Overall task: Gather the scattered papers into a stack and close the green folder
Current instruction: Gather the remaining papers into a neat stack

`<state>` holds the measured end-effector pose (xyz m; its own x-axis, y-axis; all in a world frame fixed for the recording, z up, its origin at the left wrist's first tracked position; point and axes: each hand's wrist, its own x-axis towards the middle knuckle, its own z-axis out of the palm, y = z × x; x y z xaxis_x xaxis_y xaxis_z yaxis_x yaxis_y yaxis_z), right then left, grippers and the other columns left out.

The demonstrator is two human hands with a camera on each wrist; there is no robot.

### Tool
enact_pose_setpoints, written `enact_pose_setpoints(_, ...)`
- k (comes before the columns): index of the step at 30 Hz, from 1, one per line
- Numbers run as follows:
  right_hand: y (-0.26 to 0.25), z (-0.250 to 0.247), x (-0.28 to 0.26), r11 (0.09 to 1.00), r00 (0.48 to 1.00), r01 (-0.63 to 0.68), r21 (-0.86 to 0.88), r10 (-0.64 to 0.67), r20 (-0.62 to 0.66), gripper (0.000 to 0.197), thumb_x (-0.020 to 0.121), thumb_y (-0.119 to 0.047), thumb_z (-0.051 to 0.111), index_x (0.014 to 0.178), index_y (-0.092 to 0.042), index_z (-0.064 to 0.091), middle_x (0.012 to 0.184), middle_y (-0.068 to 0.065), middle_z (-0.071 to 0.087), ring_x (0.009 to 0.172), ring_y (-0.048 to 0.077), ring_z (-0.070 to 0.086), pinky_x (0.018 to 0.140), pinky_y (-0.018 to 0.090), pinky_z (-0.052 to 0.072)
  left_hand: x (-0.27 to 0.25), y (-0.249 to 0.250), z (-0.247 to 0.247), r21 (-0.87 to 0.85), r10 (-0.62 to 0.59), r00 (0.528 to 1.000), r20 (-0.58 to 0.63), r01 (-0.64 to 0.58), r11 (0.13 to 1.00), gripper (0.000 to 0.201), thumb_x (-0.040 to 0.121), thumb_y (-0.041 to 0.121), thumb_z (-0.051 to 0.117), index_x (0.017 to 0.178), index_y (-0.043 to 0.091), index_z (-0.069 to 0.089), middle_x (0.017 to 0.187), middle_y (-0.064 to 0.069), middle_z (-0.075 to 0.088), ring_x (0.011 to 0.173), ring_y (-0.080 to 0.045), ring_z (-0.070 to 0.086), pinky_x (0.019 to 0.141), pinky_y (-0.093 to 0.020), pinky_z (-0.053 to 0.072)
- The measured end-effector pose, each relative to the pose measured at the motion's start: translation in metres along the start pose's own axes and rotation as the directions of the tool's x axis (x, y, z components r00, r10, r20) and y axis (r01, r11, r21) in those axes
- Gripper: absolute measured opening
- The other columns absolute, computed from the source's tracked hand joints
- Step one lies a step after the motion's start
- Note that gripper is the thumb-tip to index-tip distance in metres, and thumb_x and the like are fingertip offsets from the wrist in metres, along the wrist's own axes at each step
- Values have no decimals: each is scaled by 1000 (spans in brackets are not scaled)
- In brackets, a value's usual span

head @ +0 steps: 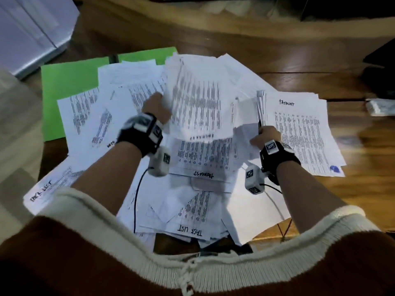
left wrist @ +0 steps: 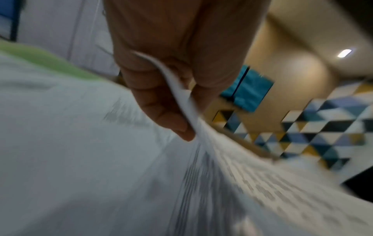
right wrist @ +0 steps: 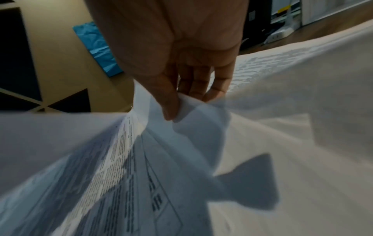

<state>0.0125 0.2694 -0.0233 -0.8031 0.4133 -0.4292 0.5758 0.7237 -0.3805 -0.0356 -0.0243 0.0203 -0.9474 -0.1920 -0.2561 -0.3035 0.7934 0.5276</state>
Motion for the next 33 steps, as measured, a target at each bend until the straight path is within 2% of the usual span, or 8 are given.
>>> enact_pose_setpoints(2,-1,-5,-3,1000,998,22,12,-22,-61,14,83,2,54,77,-7,64,84,14,62,88,28,61,74,27,48,-12,-15,29,79,-53,986,157,41,996,40,89,18,57,123,-3,49,128,-23,54,118,-35,53,92,-36,43)
enact_pose_setpoints(4,-2,-12,-6,997,991,27,70,-17,-133,19,87,-4,54,99,-4,69,102,17,67,99,31,63,81,31,50,-23,-30,49,131,-141,956,257,110,985,57,89,16,60,138,-3,36,142,-23,41,130,-34,43,102,-35,38)
enact_pose_setpoints(8,-3,-24,-6,986,974,31,165,7,-225,26,93,-8,48,114,-1,61,116,22,63,107,34,59,72,27,39,-44,-36,71,157,-304,926,226,273,949,83,79,25,74,142,4,24,141,-21,31,132,-38,33,106,-43,35)
enact_pose_setpoints(11,-7,-29,-8,981,966,55,186,-6,-257,25,92,-7,48,113,0,61,116,20,63,110,34,57,80,31,45,-50,-25,78,142,-340,923,183,317,938,98,69,37,81,139,4,21,137,-20,31,129,-38,33,105,-46,34)
enact_pose_setpoints(17,-10,-31,-19,992,974,5,123,23,-225,34,91,1,43,123,-1,54,125,21,57,115,34,55,86,32,45,-53,-16,86,-93,-384,900,207,409,908,78,76,16,77,135,4,27,135,-19,41,120,-38,48,96,-43,44)
enact_pose_setpoints(20,-11,-43,-28,995,944,27,92,5,-331,36,88,2,42,122,-4,49,119,21,59,108,36,57,74,32,41,-52,-18,82,-160,-404,883,239,446,880,73,80,9,73,138,1,29,133,-19,50,121,-34,51,93,-38,46)
enact_pose_setpoints(29,-57,-88,-37,925,659,365,103,-179,-731,36,87,-1,34,116,-11,51,109,7,64,97,31,59,65,30,36,-50,-25,76,-195,-356,915,189,390,900,58,85,10,65,134,2,36,128,-15,54,114,-30,55,78,-29,41)
enact_pose_setpoints(33,-68,-94,-24,826,718,343,448,77,-692,38,89,-2,36,125,-8,47,115,7,65,108,28,59,76,25,39,-45,-28,75,-311,-388,906,170,423,851,47,92,28,54,131,6,41,124,-11,58,109,-29,58,78,-29,40)
